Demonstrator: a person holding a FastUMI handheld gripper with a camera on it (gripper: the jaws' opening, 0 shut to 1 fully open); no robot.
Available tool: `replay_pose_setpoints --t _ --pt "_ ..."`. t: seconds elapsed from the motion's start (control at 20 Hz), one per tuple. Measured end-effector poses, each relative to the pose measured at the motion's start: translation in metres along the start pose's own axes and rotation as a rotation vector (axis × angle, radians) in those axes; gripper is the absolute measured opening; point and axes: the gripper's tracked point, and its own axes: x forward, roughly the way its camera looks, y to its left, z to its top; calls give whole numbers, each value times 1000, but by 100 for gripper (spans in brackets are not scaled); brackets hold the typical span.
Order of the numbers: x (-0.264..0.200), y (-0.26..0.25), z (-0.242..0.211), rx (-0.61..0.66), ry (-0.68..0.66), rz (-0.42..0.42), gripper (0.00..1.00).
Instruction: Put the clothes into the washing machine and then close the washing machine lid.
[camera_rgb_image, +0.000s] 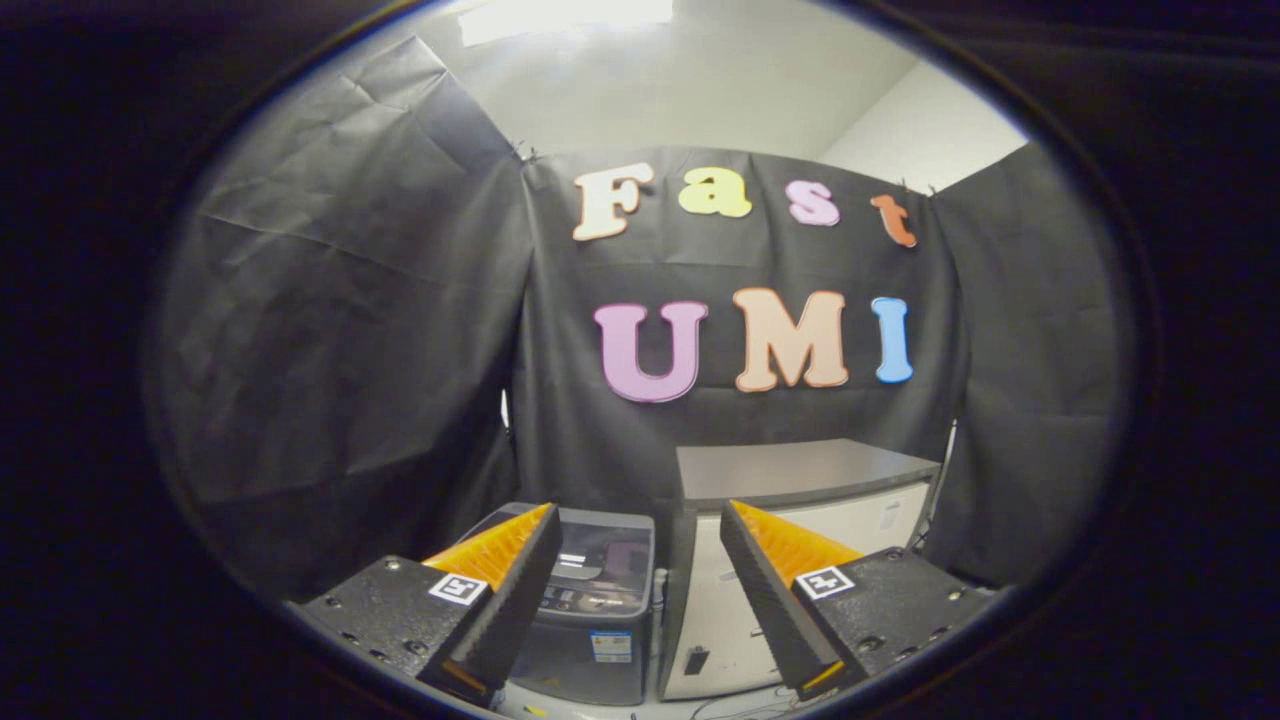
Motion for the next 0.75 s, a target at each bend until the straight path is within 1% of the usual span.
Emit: replay_pose_setpoints --t 0.1,0.2,0.3,0.6,0.75 --pt "-7 -2 -8 -5 9 7 96" --pt "-16 0 -16 34 28 32 96" --pt "-25 0 -13 64 2 58 96" --pt "-29 -15 -4 130 -44 60 96" --pt "-27 -10 -9 111 -37 73 96"
